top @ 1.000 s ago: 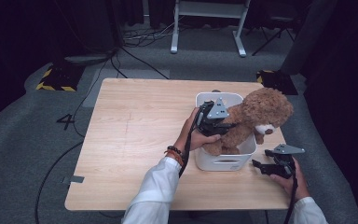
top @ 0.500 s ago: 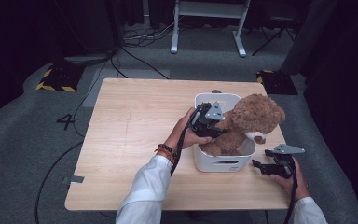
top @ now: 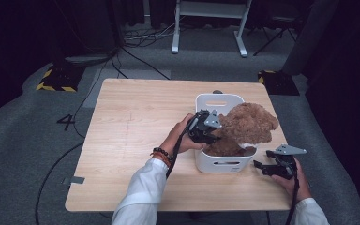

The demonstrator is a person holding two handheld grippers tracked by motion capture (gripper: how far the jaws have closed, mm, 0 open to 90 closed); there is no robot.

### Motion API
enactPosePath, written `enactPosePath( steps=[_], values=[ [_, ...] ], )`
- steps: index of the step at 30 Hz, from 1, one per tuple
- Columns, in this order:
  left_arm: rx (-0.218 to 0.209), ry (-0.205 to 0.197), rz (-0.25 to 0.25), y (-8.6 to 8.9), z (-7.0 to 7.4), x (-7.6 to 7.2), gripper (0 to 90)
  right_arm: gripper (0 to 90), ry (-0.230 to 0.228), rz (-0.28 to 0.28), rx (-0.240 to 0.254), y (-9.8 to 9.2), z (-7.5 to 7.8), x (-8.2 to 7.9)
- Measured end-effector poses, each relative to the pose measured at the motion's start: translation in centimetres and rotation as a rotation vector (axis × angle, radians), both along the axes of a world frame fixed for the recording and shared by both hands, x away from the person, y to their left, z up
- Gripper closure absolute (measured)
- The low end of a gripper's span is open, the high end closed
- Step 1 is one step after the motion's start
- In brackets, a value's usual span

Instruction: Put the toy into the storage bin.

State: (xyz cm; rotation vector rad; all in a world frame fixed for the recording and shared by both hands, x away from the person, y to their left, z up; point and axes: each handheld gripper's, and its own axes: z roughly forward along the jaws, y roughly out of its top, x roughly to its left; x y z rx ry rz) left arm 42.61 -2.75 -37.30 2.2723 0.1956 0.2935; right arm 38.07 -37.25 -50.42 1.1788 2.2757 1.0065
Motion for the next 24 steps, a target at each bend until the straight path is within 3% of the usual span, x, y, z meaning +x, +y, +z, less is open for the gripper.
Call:
enactPosePath(
  steps=[24],
  values=[
    [0.018,-0.005,0.053,0.15,0.06,-0.19,64.9,21.1,0.000,0.000,0.000,0.00,0.00,0.00]
  ],
)
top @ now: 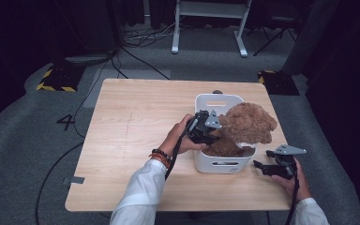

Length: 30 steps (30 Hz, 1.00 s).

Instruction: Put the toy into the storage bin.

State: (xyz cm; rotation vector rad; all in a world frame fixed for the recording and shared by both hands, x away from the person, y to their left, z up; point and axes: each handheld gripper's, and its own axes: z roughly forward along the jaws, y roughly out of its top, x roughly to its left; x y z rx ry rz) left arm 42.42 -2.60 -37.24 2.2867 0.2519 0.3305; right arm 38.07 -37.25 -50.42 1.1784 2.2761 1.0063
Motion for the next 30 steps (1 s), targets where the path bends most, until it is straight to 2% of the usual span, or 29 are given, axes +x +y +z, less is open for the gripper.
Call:
enactPosePath(
  steps=[10,20,24,25,28,30],
  values=[
    [-0.038,0.023,0.019,0.3,0.2,-0.4,57.3,21.1,0.000,0.000,0.001,0.0,0.0,0.0],
    [-0.105,0.056,0.030,1.3,1.0,-0.9,41.7,21.1,0.000,0.000,0.001,0.0,0.0,0.0],
    [-0.108,0.046,0.044,1.9,1.2,-1.3,38.2,21.1,0.000,0.000,0.000,0.0,0.0,0.0],
    [-0.112,0.034,0.053,2.0,1.3,-1.4,35.0,21.1,0.000,0.000,0.001,0.0,0.0,0.0],
    [-0.143,0.032,0.066,2.6,1.6,-1.6,30.9,21.0,0.000,0.000,0.001,0.0,0.0,0.0],
    [-0.145,0.033,0.071,2.7,1.6,-1.7,28.8,21.0,0.000,0.000,0.000,0.0,0.0,0.0]
  ],
)
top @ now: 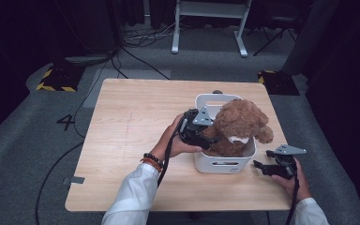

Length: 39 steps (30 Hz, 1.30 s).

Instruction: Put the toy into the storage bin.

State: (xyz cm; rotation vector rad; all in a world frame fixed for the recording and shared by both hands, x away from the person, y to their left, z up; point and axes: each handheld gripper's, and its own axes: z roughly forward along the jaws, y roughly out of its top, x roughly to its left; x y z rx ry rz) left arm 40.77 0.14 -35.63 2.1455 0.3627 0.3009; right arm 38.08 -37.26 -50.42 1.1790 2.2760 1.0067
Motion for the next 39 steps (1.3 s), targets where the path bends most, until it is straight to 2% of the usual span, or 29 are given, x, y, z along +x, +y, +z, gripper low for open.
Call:
enactPosePath(
  steps=[2,18,24,25,39],
  values=[
    [0.014,-0.010,0.005,0.3,0.2,-0.2,28.2,21.0,0.001,-0.001,0.000,0.0,0.0,0.0],
    [0.012,-0.020,0.041,2.6,0.7,-0.9,27.4,21.0,-0.001,-0.001,0.002,0.0,0.0,0.0],
    [0.031,-0.043,0.049,3.5,0.9,-1.6,27.1,21.0,0.000,-0.001,0.001,0.0,0.0,0.0],
    [0.045,-0.048,0.065,3.6,1.0,-1.7,27.1,21.0,0.000,-0.002,0.001,0.0,0.0,0.0],
    [0.066,-0.046,0.100,4.9,0.8,-2.3,23.1,21.0,0.000,-0.001,0.002,0.0,0.0,0.0]
  ],
)
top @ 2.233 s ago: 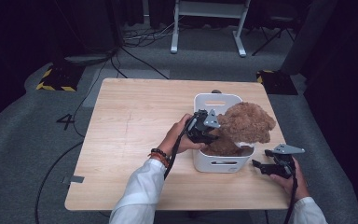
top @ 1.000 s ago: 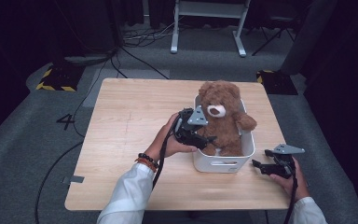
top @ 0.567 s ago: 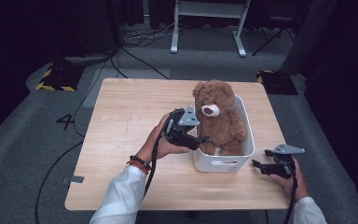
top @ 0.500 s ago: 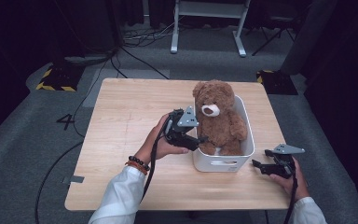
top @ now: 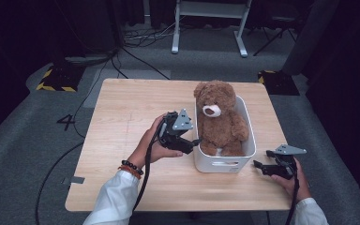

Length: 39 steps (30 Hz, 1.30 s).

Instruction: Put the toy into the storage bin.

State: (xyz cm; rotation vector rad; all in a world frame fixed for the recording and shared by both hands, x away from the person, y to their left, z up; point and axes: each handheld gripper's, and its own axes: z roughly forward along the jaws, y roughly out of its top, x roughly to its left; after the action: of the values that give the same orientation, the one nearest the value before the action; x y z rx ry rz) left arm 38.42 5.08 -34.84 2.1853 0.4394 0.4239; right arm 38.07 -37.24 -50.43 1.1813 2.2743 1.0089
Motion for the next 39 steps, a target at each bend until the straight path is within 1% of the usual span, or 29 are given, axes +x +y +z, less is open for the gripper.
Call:
enactPosePath(
  steps=[1,2,7,9,10,13,16,19,20,21,22,27,29,30,31,35,37,38,39],
  values=[
    [0.008,-0.002,0.001,0.1,0.0,0.0,23.1,21.0,0.000,0.000,0.000,0.0,0.0,0.0],
    [0.011,-0.005,0.014,0.2,-0.2,-0.1,21.4,21.0,0.000,0.000,0.000,0.0,0.0,0.0],
    [0.002,0.006,0.025,0.8,-0.6,-0.2,17.6,20.9,0.000,0.000,0.000,0.0,0.0,0.0],
    [0.007,0.006,0.029,0.9,-0.6,-0.2,16.5,20.9,0.000,-0.001,-0.001,0.0,0.0,0.0],
    [0.010,0.001,0.052,1.1,-0.8,-0.2,16.5,21.0,0.000,0.000,-0.001,0.0,0.0,0.0],
    [0.012,-0.001,0.060,1.4,-0.9,-0.3,16.5,20.9,0.000,0.000,-0.001,0.0,0.0,0.0],
    [0.030,-0.014,0.077,1.9,-1.0,-0.4,16.2,20.9,-0.001,-0.002,0.000,0.0,0.0,0.0],
    [0.037,-0.022,0.096,2.2,-1.1,-0.5,16.2,20.9,-0.001,-0.002,0.001,0.0,0.0,0.0],
    [0.040,-0.022,0.105,2.5,-1.2,-0.5,16.3,20.9,-0.001,-0.002,0.000,0.0,0.0,0.0],
    [0.040,-0.022,0.105,2.5,-1.2,-0.5,16.3,20.9,0.000,-0.003,0.001,0.0,0.0,0.0],
    [0.050,-0.030,0.115,2.8,-1.3,-0.6,16.3,20.9,-0.001,-0.002,0.000,0.0,0.0,0.0],
    [0.065,-0.030,0.136,3.6,-1.6,-0.8,16.6,20.9,0.000,-0.002,0.001,0.0,0.0,0.0],
    [0.076,-0.041,0.147,3.8,-1.7,-0.9,16.6,20.9,-0.001,-0.002,0.000,0.0,0.0,0.0],
    [0.076,-0.041,0.147,3.8,-1.7,-0.9,16.6,20.9,-0.001,-0.002,0.000,0.0,0.0,0.0],
    [0.070,-0.032,0.149,4.0,-1.7,-0.9,16.6,20.9,-0.001,-0.002,0.000,0.0,0.0,0.0],
    [0.090,-0.046,0.172,4.7,-1.9,-1.1,16.9,20.9,-0.001,-0.002,0.001,0.0,0.0,0.0],
    [0.096,-0.051,0.174,4.9,-2.0,-1.1,17.2,20.9,-0.001,-0.002,0.000,0.0,0.0,0.0],
    [0.105,-0.055,0.187,5.2,-2.1,-1.1,17.1,20.9,-0.001,-0.002,0.000,0.0,0.0,0.0],
    [0.105,-0.053,0.192,5.3,-2.2,-1.2,17.0,20.9,-0.001,-0.002,0.000,0.0,0.0,0.0]
  ],
)
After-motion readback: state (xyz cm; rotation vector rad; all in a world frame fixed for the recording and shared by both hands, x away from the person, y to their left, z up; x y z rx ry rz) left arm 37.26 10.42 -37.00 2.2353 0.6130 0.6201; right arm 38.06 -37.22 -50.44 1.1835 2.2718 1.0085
